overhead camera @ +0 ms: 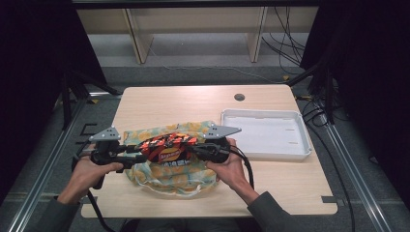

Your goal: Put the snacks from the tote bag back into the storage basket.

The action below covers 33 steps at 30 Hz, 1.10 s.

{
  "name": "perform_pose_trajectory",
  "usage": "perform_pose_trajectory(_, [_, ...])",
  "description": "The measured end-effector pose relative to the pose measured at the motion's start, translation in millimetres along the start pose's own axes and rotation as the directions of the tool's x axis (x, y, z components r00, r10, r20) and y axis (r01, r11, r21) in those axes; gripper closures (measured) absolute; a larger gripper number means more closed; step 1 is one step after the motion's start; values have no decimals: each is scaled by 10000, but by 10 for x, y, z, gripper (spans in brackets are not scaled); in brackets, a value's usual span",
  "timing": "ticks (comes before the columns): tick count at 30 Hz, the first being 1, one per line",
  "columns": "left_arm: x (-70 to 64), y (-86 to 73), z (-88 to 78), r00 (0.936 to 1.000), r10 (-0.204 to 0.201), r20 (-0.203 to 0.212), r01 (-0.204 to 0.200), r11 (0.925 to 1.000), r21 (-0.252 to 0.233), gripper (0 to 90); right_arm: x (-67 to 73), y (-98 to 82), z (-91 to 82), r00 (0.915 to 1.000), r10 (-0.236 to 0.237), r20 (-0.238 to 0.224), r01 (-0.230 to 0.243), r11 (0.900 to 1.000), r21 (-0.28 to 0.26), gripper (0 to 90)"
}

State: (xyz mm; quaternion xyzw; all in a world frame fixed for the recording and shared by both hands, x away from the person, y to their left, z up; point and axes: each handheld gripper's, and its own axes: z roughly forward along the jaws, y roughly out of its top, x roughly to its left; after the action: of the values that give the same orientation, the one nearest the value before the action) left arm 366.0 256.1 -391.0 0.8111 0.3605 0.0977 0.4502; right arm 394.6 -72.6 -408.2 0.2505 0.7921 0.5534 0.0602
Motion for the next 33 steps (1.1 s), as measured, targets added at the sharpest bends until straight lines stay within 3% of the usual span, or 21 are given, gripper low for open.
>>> perform_pose_trajectory(1, [-11, -49, 3, 9999, -109, -83, 109, 9999, 3, 417, -5, 4, 5, 9996, -10, -278, 9, 10000, -60, 900])
perform_pose_trajectory(7, [-74, -280, 20, 9957, 36, -921, -47, 9999, -115, 340, 13, 68, -21, 9981, 97, -612, -111, 9997, -218, 900])
perform_pose_trajectory(8, [-75, -314, -2, 9940, 167, -1083, -157, 9998, 93, 331, 15, 82, -22, 9982, 65, -593, -88, 9992, -380, 900])
perform_pose_trajectory(10, [-87, -367, -28, 9906, 271, -1340, -248, 9995, 195, 315, 43, 110, -33, 9963, 430, -742, -451, 9986, -269, 900])
perform_pose_trajectory(11, [-97, -414, -40, 9881, 182, -1526, -168, 9998, 105, 313, 35, 122, -24, 9969, 204, -765, -230, 9992, -331, 900])
perform_pose_trajectory(12, [-105, -435, -37, 9872, -40, -1595, 28, 10000, -76, 313, 44, 140, -14, 9957, 281, -884, -320, 9986, -432, 900])
perform_pose_trajectory(14, [-80, -489, -67, 9837, 49, -1797, -26, 9999, 131, 299, 77, 168, -6, 9922, 648, -1060, -690, 9970, -362, 900])
perform_pose_trajectory(15, [-84, -521, -52, 9827, -230, -1836, 220, 9997, -73, 293, 93, 187, 1, 9914, 658, -1133, -704, 9968, -375, 900])
perform_pose_trajectory(18, [-46, -601, -61, 9785, -83, -2061, 162, 9992, 369, 286, 126, 266, 17, 9904, 422, -1317, -510, 9966, -643, 900])
perform_pose_trajectory(20, [-32, -649, -55, 9745, 7, -2244, 132, 9981, 602, 281, 162, 327, 12, 9867, 628, -1503, -738, 9949, -692, 900])
perform_pose_trajectory(22, [-27, -690, -43, 9695, 44, -2452, 124, 9977, 670, 280, 212, 408, 0, 9771, 921, -1918, -1087, 9910, -781, 900])
perform_pose_trajectory(24, [-31, -708, -35, 9698, -54, -2439, 211, 9979, 617, 279, 225, 462, -14, 9769, 715, -2015, -912, 9918, -898, 900])
perform_pose_trajectory(25, [-40, -727, -21, 9670, -46, -2546, 211, 9978, 621, 269, 246, 534, -43, 9756, 671, -2093, -893, 9911, -985, 900])
perform_pose_trajectory(33, [-49, -756, 19, 9686, 87, -2486, 123, 9965, 829, 249, 243, 807, -249, 9757, 672, -2085, -930, 9888, -1169, 900])
